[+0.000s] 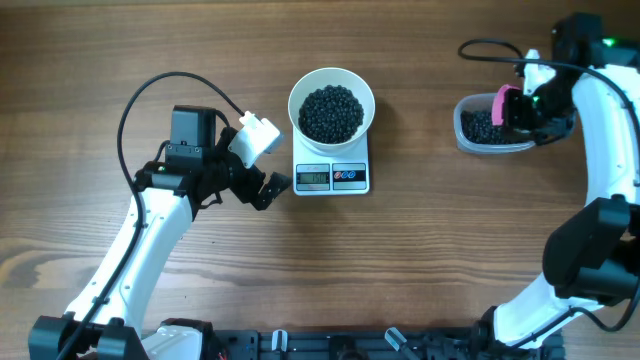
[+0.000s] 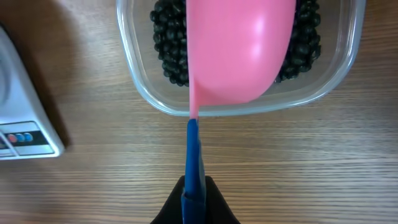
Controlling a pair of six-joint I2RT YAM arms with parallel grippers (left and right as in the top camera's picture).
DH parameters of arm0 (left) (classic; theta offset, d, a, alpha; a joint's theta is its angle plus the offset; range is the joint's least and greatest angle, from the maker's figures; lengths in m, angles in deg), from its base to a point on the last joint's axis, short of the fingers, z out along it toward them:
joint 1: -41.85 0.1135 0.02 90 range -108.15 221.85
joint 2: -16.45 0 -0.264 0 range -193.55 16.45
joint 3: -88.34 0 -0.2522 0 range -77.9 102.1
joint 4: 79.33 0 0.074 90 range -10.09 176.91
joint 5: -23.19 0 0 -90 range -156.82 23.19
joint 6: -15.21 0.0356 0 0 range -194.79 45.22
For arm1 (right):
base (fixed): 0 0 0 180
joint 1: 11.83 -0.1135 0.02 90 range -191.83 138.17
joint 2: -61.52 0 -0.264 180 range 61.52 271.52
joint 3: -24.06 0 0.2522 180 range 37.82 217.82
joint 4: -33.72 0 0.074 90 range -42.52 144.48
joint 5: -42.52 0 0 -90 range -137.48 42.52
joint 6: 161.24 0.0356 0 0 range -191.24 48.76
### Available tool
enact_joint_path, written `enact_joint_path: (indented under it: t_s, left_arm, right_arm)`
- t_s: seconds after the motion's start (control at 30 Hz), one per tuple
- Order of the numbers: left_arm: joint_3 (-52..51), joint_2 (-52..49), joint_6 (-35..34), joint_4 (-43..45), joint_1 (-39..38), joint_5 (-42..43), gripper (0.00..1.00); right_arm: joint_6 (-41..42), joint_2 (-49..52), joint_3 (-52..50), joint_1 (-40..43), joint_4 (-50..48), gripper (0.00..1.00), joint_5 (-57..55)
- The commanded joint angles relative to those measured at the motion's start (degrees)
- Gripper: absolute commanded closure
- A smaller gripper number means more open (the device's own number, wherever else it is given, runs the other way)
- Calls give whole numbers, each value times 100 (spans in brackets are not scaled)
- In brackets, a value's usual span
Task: Scoop item into bowl and weigh 150g on scale
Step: 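Lay the pink scoop in the bean tub and open the right gripper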
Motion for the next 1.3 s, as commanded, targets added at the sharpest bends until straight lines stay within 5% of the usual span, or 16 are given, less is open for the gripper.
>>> enact_joint_path:
  t_s: [0.0,0.37,0.47,0.57,0.77,1.27]
  left_arm:
    - [-37,9,26,-2,15,46,0]
    - [-37,9,26,0,15,46,0]
    - [-37,9,28,-2,15,46,0]
    - [-37,9,26,-2,15,46,0]
    - [-37,9,26,-2,15,46,0]
    - [-37,9,26,0,15,46,0]
  right_arm:
    - [85,-87,-52,83,-35,96,378]
    - [538,-66,-1198,103,-822,93,487]
    - [538,-68,-1198,103,-809,78,485]
    - [535,-68,-1198,103,-730,51,485]
    - [527,-68,-1198,103,-509,22,481]
    - [527,-636,-1141,1051,-883,0,472]
